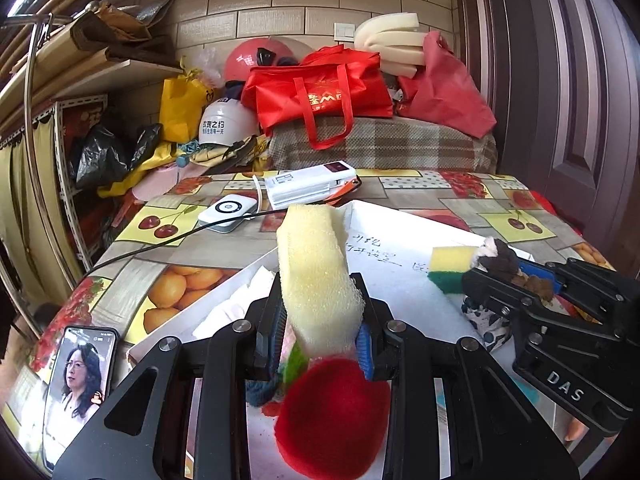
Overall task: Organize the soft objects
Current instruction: 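Carry the yellow sponge block over the tray while right tool carries the brown rope, then drop the sponge block into the tray with left tool while right tool releases the rope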
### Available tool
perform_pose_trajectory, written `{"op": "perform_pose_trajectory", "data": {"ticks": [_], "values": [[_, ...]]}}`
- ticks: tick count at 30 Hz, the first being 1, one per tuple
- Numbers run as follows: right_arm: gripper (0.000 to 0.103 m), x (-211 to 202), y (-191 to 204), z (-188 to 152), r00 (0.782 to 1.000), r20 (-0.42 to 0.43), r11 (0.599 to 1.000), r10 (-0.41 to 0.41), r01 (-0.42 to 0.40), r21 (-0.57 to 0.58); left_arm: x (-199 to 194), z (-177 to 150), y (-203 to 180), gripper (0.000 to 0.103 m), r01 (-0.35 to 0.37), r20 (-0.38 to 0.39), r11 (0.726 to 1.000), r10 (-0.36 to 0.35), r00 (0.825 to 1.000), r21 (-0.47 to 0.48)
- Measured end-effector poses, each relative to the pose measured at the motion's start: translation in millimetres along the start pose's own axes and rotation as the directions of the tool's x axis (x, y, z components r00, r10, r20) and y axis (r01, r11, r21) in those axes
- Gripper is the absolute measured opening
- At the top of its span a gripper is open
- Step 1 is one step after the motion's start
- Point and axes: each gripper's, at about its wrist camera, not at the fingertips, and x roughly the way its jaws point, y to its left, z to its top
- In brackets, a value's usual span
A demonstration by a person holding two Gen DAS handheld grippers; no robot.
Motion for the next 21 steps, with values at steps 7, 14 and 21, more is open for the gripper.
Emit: {"op": "perform_pose_trajectory", "data": {"ticks": [7,14,21], "values": [[0.032,3.3,1.3,2.5,1.000,-0.002,1.000,-0.003,0.003,-0.004,2.0,1.9,-6.3,0.029,-0.012,0.019,0.999,0.012,1.000,0.031],[0.034,3.2,1.1,2.8,1.000,0.000,1.000,-0.012,0.012,0.002,9.4,4.8,-14.4,0.031,-0.012,0.021,0.998,0.011,1.000,0.063],[0.083,-3.0,-12.6,2.2,0.998,0.034,0.995,-0.062,0.059,0.079,5.7,5.4,4.4,0.099,-0.063,0.039,0.997,0.064,0.997,-0.041]]}}
